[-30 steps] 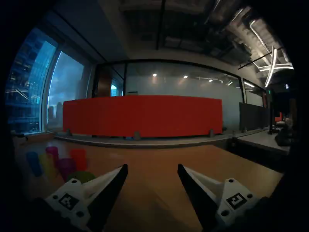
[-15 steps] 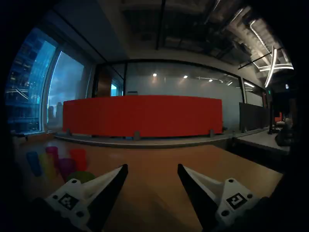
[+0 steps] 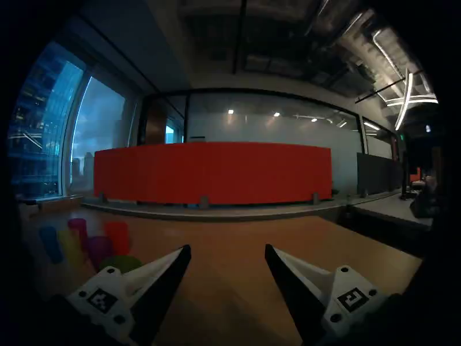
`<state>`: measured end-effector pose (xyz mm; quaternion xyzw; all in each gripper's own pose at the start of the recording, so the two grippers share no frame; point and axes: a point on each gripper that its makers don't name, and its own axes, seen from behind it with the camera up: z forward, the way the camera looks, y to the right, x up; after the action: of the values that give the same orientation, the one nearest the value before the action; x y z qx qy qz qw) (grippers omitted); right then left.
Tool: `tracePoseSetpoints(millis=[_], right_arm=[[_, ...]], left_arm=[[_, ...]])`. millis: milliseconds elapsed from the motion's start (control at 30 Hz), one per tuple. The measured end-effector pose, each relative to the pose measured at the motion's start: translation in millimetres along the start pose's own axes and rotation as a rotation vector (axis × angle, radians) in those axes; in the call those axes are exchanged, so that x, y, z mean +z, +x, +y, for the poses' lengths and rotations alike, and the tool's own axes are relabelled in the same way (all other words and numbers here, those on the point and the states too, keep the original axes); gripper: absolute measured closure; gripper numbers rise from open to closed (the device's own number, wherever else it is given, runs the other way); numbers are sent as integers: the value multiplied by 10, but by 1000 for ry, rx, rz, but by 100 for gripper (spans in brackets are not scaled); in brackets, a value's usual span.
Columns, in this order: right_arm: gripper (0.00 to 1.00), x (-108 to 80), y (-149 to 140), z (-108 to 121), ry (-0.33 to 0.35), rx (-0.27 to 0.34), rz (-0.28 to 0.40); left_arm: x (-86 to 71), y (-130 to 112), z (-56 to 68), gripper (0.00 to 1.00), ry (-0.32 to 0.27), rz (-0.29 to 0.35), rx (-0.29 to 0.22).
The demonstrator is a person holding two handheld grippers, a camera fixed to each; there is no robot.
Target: Pour water
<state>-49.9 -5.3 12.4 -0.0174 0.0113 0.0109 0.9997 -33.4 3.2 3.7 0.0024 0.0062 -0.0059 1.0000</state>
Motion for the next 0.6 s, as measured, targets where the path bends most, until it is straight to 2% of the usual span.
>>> tracePoseSetpoints(millis=[600], right_arm=[[0,17,-2,9,0,0,0]], left_arm=[[-1,6,0,0,0,0,0]])
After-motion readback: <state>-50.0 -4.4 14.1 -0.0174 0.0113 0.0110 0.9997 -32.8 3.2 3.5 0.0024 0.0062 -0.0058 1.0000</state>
